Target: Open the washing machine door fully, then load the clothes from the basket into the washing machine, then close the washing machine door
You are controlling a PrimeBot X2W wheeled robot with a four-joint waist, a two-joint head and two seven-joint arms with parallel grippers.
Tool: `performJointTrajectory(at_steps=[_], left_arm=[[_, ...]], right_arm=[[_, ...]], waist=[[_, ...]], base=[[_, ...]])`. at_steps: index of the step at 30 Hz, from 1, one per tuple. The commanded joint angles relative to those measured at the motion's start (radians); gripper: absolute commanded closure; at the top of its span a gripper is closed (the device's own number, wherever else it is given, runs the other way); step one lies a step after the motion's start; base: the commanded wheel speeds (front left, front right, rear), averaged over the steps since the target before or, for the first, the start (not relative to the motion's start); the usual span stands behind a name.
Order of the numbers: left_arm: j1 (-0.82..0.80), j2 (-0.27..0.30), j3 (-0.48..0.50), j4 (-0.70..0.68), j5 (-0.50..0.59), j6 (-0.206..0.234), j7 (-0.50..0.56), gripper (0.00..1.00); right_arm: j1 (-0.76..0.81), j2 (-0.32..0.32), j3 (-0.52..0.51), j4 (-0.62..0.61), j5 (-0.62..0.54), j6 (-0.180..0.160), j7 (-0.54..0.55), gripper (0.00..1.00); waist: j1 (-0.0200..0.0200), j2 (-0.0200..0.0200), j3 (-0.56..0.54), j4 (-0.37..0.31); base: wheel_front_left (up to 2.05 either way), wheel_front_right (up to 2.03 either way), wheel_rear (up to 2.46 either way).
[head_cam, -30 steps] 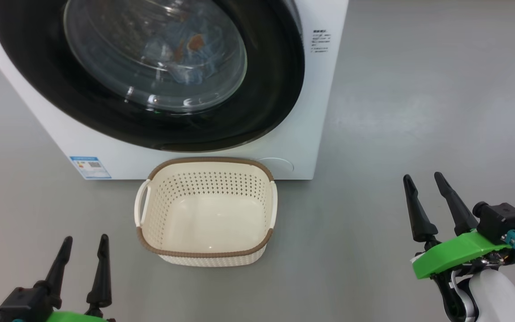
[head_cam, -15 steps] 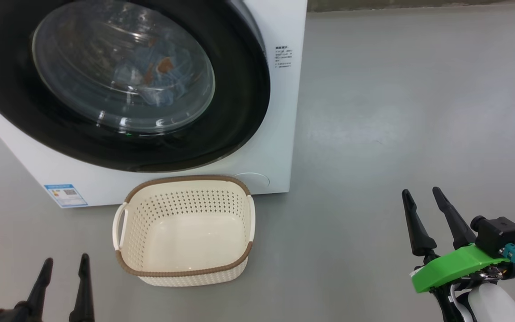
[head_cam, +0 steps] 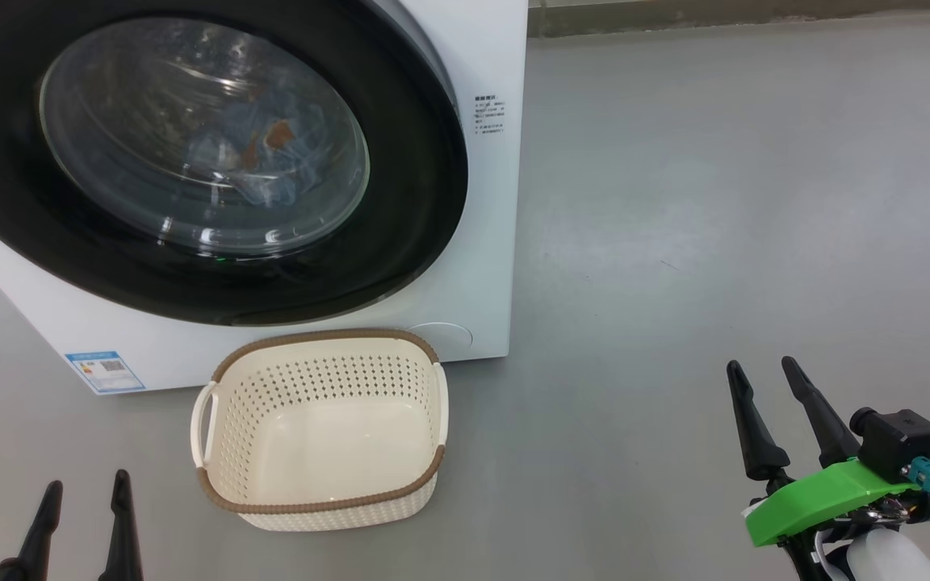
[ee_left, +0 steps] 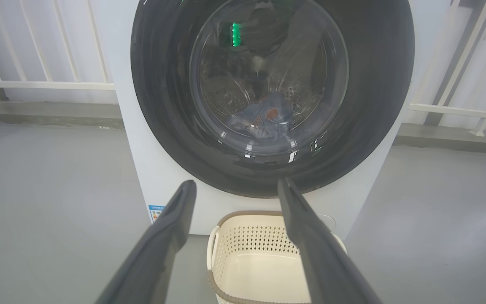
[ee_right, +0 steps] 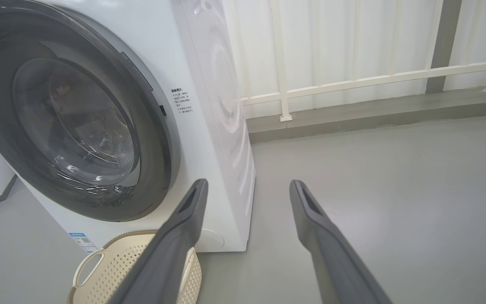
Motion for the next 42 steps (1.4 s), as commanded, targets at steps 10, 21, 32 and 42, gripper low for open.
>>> performJointTrajectory(at_steps=[10, 21, 32, 42], left_arm=[[-0.006, 0.009, 0.047, -0.018, 0.029, 0.001, -0.006, 0.00], [-0.006, 0.013, 0.037, -0.018, 0.065, 0.001, -0.006, 0.00], [-0.004, -0.050, 0.002, 0.061, 0.011, 0.000, 0.016, 1.00], [-0.012, -0.055, 0.000, 0.051, -0.099, 0.000, 0.044, 1.00]], right_arm=[[0.007, -0.007, 0.007, -0.034, -0.007, 0.000, -0.005, 0.00], [0.006, -0.008, 0.015, -0.044, 0.000, 0.000, -0.005, 0.00], [0.046, 0.027, -0.001, 0.037, 0.037, 0.000, 0.012, 1.00], [0.046, 0.033, -0.019, 0.023, 0.133, 0.000, 0.041, 1.00]], waist=[[0.0000, 0.0000, 0.000, 0.000], [0.0000, 0.0000, 0.004, 0.000], [0.0006, 0.0000, 0.005, 0.001], [0.0001, 0.0000, 0.003, 0.005]], base=[[0.00, 0.00, 0.00], [0.00, 0.00, 0.00], [0.00, 0.00, 0.00], [0.00, 0.00, 0.00]])
